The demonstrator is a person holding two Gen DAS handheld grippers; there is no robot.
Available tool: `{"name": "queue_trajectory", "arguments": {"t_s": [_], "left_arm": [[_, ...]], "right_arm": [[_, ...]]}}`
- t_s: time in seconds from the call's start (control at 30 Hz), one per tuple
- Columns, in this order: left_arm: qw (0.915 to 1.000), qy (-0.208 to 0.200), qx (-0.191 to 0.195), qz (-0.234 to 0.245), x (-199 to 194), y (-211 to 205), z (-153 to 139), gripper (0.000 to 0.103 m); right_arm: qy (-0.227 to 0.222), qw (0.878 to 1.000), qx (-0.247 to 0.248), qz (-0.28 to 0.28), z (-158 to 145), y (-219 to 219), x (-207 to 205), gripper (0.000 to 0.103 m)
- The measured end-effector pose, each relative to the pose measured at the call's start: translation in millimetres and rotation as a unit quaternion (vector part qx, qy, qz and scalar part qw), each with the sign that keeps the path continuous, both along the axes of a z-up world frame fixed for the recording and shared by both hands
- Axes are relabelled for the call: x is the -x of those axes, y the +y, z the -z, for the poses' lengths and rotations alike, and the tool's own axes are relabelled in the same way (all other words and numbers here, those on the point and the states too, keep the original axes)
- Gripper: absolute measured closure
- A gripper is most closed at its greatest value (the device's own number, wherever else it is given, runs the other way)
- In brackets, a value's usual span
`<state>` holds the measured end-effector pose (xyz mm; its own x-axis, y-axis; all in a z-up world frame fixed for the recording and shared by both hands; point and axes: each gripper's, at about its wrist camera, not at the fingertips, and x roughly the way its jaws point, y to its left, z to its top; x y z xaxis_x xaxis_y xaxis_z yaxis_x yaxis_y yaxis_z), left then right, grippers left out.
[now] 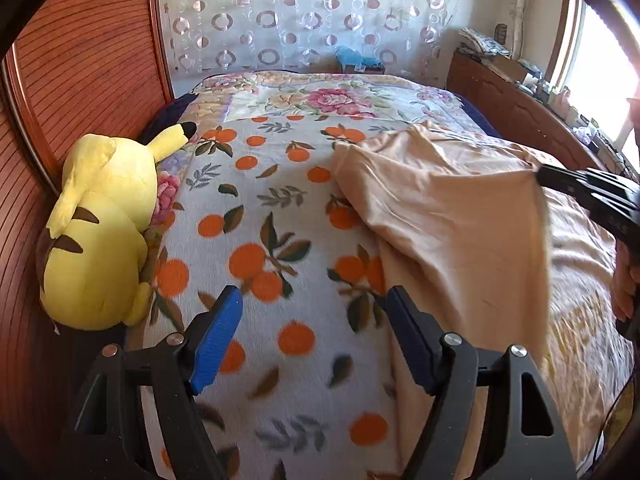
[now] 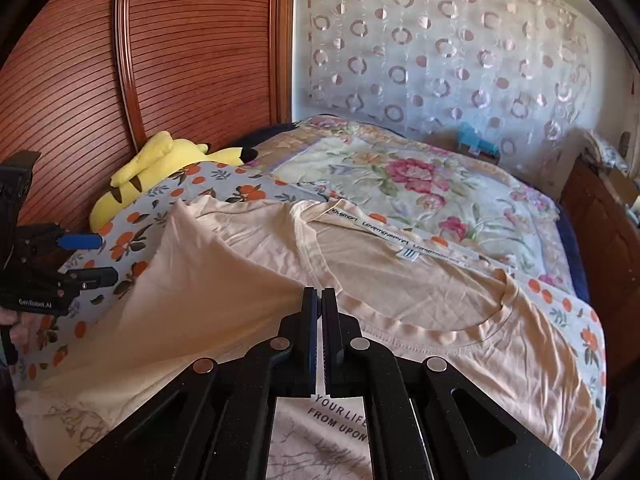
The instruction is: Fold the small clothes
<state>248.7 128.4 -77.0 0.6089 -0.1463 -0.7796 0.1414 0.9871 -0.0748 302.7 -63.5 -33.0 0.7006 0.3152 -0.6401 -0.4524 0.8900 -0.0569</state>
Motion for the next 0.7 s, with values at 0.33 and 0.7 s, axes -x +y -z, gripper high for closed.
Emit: {"name": "queue_trajectory", "arguments": {"t_s": [0.33, 0.7], "left_arm": [[0.9991, -0.025, 0.023, 0.025, 70, -26, -16, 0.028], [0.9983, -0.01, 0.01, 0.056, 127, -58, 7, 0.029]], "right_arm": [[0.003, 1.0, 0.004, 0.0, -2, -20, 48, 0.057], [0.011, 0.997, -0.039, 0.065, -12, -125, 167, 0.056]]}}
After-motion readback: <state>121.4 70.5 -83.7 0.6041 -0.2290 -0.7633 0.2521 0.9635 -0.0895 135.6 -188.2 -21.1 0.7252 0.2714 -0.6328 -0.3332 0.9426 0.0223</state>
